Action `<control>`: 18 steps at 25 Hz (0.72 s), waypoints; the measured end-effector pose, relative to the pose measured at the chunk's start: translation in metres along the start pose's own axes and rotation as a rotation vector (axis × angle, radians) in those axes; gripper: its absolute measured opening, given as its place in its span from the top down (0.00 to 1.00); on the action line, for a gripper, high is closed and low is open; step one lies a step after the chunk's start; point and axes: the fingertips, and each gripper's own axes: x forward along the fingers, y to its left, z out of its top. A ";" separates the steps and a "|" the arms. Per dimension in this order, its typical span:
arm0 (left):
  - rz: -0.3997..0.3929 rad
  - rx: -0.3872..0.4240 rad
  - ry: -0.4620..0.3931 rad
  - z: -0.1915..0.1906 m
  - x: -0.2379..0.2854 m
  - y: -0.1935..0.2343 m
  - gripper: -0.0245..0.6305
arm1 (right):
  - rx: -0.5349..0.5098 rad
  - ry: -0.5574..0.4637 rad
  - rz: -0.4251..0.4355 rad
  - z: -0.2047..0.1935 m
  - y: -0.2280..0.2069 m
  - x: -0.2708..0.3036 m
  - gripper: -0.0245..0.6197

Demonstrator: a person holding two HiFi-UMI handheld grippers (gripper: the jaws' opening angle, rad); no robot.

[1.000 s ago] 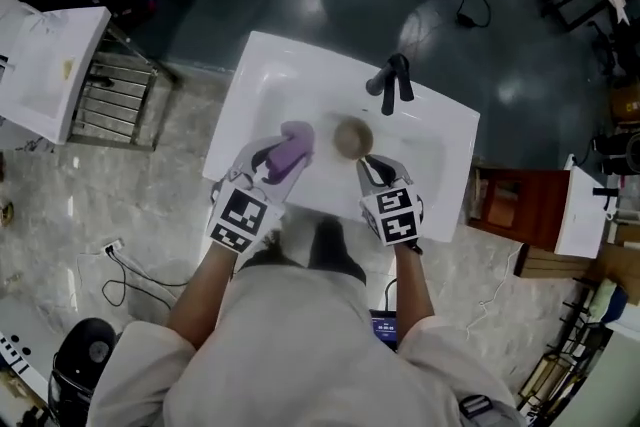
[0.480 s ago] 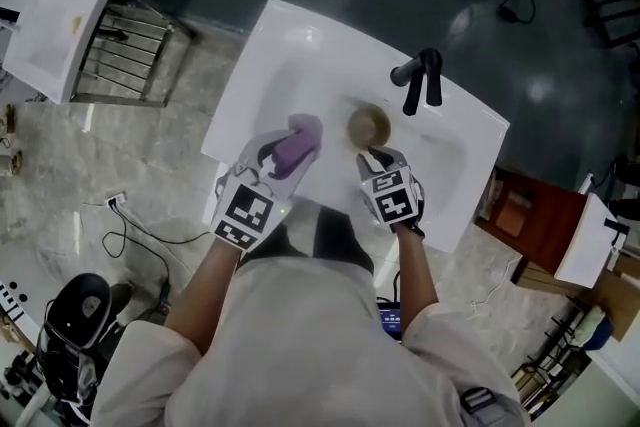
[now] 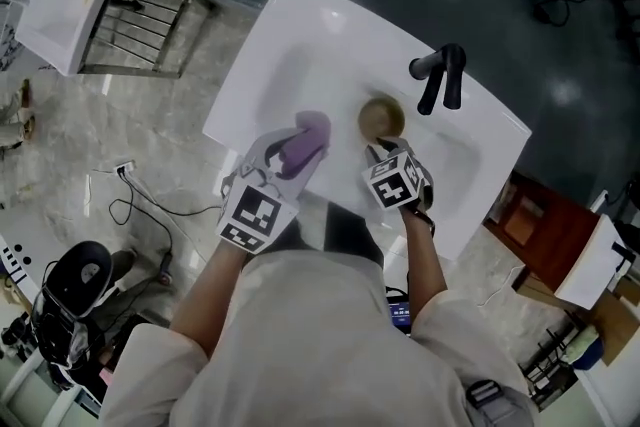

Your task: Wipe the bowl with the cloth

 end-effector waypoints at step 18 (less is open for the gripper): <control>0.098 -0.136 -0.017 -0.014 -0.001 -0.009 0.78 | -0.466 0.239 -0.066 -0.033 -0.010 0.051 0.78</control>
